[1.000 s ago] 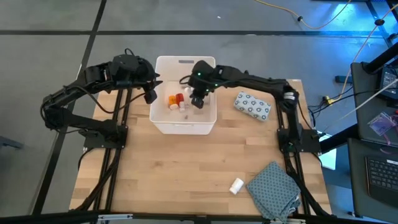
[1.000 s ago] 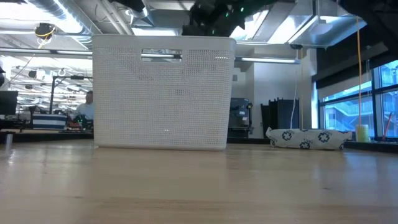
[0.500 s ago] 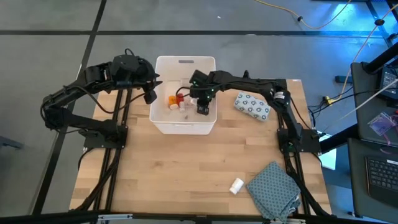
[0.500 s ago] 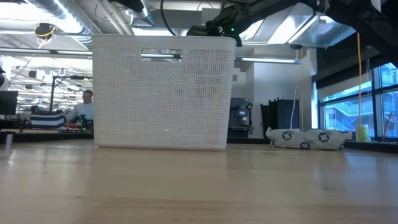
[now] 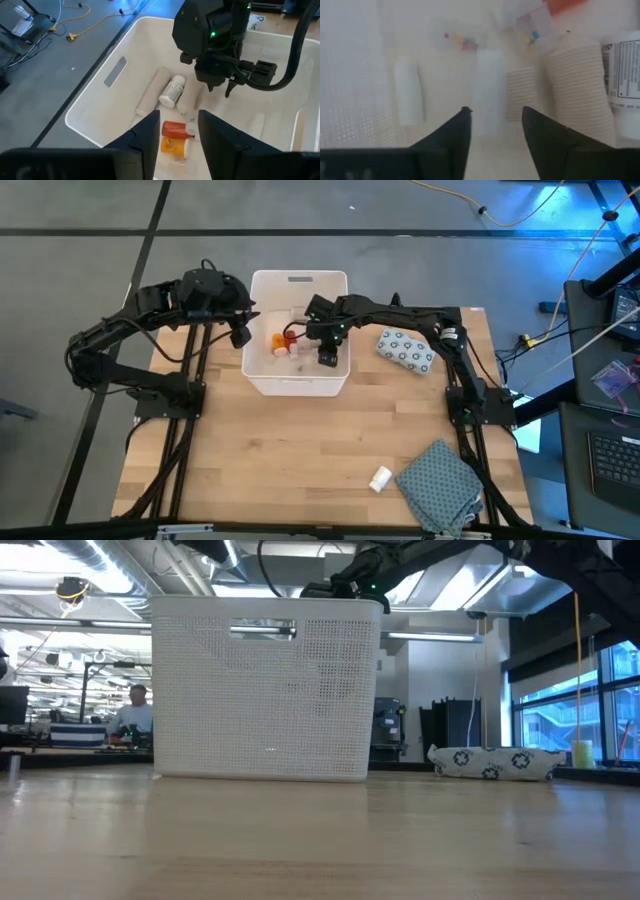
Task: Pick & place medical supplies in basket/bin
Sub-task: Put the white pill bottle into the white bin
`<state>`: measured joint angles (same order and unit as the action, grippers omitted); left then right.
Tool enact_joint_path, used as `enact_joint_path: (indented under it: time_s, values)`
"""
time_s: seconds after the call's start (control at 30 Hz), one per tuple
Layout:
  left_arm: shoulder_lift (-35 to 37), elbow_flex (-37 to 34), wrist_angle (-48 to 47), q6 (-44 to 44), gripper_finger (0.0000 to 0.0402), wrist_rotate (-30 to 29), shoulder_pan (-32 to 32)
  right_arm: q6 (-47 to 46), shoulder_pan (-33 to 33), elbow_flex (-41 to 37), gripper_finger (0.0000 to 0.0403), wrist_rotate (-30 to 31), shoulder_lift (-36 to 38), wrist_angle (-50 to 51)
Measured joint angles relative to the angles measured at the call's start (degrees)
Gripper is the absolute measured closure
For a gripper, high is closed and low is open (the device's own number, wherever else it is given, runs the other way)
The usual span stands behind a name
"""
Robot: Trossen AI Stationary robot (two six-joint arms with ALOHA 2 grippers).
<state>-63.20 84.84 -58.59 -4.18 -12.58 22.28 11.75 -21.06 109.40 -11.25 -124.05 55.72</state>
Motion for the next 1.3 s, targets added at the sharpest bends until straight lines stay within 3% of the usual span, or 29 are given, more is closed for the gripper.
enact_joint_path:
  time_s: [0.23,0.5,0.67,0.87,1.03,1.3]
  values:
    - [0.00,0.00,-0.41,0.02,0.0274,0.00,0.00,-5.47,0.00,3.37,0.0172,0.02,-0.07,1.40]
    - [1.92,0.00,-0.41,3.49,0.0275,0.86,-0.66,-10.92,2.46,25.55,0.0165,0.28,0.01,10.44]
    - [4.39,0.00,-0.03,7.88,0.0275,4.83,-3.25,-17.52,6.85,19.29,0.0165,-0.78,8.54,4.73]
    - [5.21,0.00,3.48,11.15,0.0275,6.48,-11.14,-24.44,15.88,18.64,0.0173,2.16,11.38,10.01]
    - [3.24,0.00,9.31,13.70,0.0279,6.19,-19.59,-35.80,25.87,18.87,0.0190,4.86,12.40,18.26]
    - [-4.81,0.00,12.94,17.05,0.0349,3.91,-30.58,-59.14,43.69,18.83,0.0239,14.31,12.33,34.62]
